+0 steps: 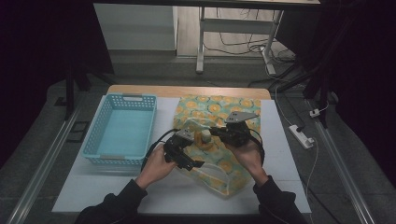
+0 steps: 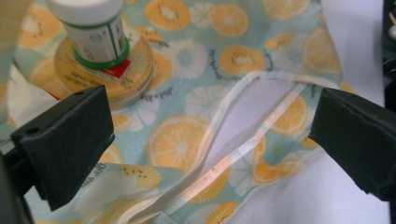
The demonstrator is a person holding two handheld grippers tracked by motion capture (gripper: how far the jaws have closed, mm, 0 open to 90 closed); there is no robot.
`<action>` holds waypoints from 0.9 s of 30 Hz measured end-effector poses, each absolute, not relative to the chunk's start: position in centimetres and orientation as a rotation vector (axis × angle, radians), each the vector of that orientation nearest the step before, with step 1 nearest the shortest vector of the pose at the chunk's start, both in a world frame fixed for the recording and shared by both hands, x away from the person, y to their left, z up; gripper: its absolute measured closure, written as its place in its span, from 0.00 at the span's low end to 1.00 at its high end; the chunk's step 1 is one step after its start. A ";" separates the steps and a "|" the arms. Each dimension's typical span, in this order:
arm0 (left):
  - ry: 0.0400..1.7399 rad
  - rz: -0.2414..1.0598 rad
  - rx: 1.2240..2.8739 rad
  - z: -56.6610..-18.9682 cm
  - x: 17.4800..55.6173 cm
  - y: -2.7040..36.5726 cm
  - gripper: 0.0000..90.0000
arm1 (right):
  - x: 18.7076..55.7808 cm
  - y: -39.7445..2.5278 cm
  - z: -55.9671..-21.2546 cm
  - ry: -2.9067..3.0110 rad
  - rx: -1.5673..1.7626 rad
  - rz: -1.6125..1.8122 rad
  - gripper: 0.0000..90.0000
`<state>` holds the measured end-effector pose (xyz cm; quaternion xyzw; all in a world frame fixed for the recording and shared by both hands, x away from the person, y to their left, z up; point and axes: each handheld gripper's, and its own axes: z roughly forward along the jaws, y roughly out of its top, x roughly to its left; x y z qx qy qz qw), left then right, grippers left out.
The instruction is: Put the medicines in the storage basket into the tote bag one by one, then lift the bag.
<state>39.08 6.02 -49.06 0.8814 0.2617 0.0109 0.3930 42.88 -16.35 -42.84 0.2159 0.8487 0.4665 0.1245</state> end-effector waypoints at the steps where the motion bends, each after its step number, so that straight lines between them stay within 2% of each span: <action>1: 0.662 0.022 2.245 -49.3 39.1 5.9 0.00 | 42.9 -16.4 -42.8 2.473 0.630 1.361 0.99; 27: 0.705 0.097 2.354 -53.2 40.0 4.0 0.00 | 42.9 -16.3 -42.9 2.480 0.630 1.354 0.99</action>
